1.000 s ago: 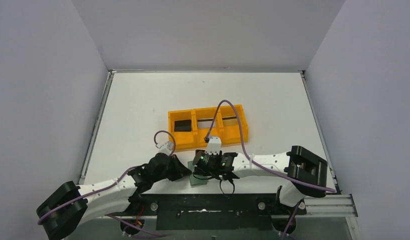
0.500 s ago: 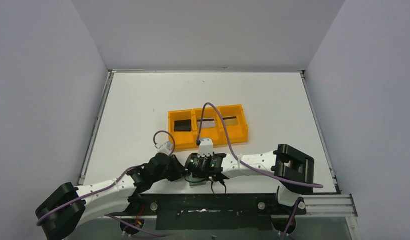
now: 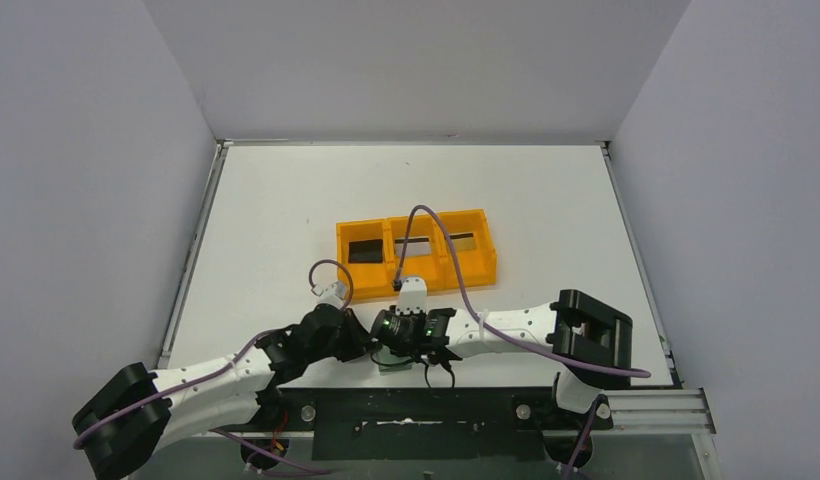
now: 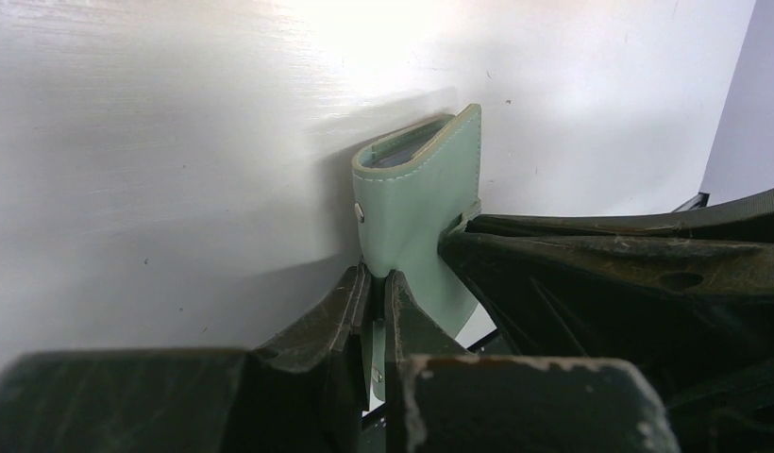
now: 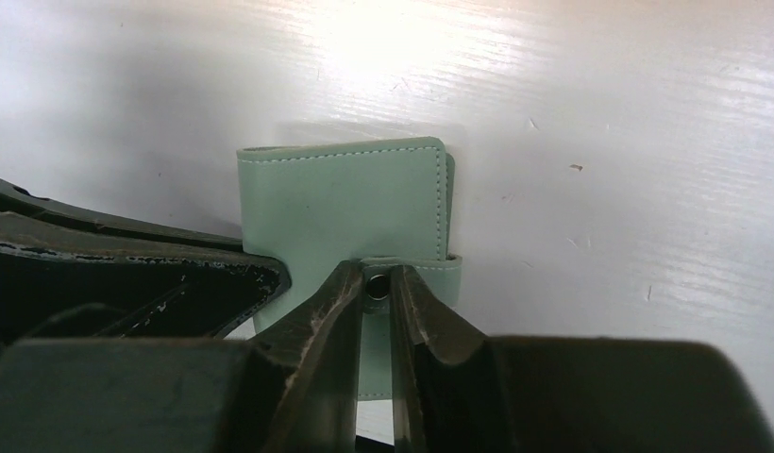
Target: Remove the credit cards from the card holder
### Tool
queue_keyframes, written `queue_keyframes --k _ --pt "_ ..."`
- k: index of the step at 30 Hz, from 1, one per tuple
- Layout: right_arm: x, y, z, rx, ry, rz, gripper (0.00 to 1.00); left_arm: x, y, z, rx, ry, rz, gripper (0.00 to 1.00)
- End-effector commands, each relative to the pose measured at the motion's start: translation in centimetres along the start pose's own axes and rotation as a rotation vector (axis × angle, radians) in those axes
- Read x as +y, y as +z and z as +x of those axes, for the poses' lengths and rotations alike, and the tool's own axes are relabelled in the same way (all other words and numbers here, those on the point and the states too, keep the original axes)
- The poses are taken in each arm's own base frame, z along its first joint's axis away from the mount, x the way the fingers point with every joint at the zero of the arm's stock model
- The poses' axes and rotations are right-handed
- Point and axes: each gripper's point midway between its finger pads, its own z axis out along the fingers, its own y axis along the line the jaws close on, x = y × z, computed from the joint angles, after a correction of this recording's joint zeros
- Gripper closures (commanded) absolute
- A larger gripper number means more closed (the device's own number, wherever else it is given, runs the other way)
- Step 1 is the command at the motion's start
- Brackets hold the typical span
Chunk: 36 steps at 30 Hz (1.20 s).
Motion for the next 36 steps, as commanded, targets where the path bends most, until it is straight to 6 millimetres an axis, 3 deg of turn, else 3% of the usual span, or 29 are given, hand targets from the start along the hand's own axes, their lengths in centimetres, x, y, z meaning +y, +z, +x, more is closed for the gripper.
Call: queue_keyframes --k 1,5,14,22,29,36 --pt "-1.6 -0.1 -1.0 -0.025 0.03 -0.003 0.92 1.3 -0.2 -0.5 -0.031 0.037 -0.072 1.0" --pt "-1.8 -0.1 -1.2 -0.022 0.054 -0.023 1.0 1.8 -0.3 -0.3 -0.027 0.032 -0.078 1.0" --pt "-2.0 -0.8 -1.6 -0.027 0.131 -0.131 1.0 2.2 -0.5 -0.5 -0.048 0.013 -0.09 1.0" --pt "-3.7 -1.0 -2.1 -0.026 0.215 -0.184 1.0 2.7 -0.7 -0.3 -0.041 0.015 -0.112 1.0" --pt "-5.1 -1.1 -2.0 -0.026 0.202 -0.117 0.75 2.2 -0.7 -0.4 -0.04 0.019 -0.088 1.0" --pt "-3.0 -1.1 -2.0 -0.002 0.137 -0.148 0.65 1.7 -0.8 -0.5 -0.039 0.021 -0.074 1.0"
